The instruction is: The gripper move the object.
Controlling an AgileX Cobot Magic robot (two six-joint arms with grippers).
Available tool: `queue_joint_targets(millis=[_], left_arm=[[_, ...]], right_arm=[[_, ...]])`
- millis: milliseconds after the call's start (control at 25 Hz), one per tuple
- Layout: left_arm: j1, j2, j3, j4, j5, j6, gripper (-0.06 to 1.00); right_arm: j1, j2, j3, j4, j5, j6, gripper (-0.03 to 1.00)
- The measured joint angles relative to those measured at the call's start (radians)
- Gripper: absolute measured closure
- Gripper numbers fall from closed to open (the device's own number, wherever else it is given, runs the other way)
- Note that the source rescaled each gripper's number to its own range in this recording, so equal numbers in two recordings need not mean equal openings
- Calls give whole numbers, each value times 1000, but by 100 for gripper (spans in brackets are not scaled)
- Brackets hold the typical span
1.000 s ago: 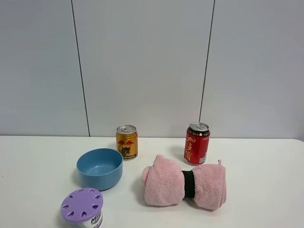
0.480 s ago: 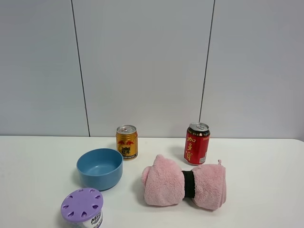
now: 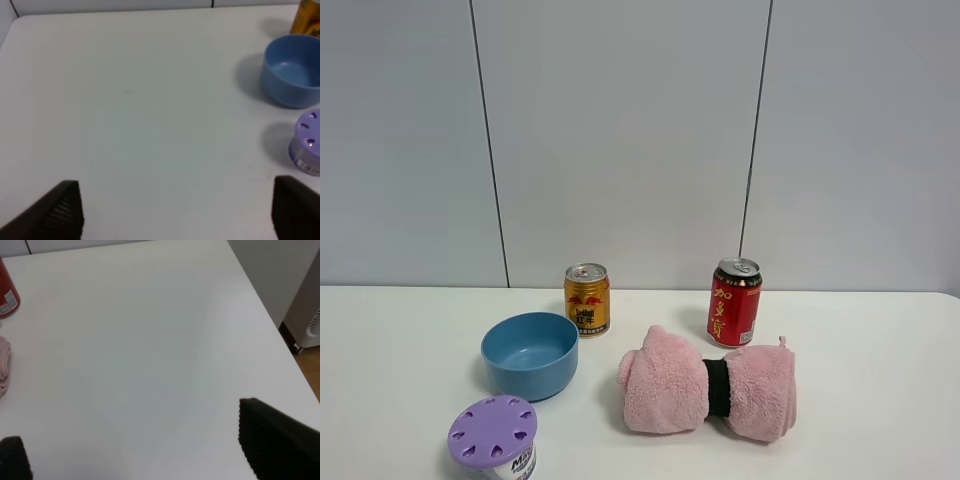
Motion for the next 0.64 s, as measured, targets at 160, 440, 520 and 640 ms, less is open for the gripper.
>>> queue_joint_targets(millis=[160,440,520,640], left_arm=[[0,0,0,0,0,-1,81],[0,0,0,0,0,-1,81],[0,0,0,0,0,-1,81],[0,0,0,0,0,-1,81]], right_arm=[[0,0,0,0,0,0,-3],[0,0,0,0,0,0,-3],[0,0,0,0,0,0,-3],[0,0,0,0,0,0,-3]])
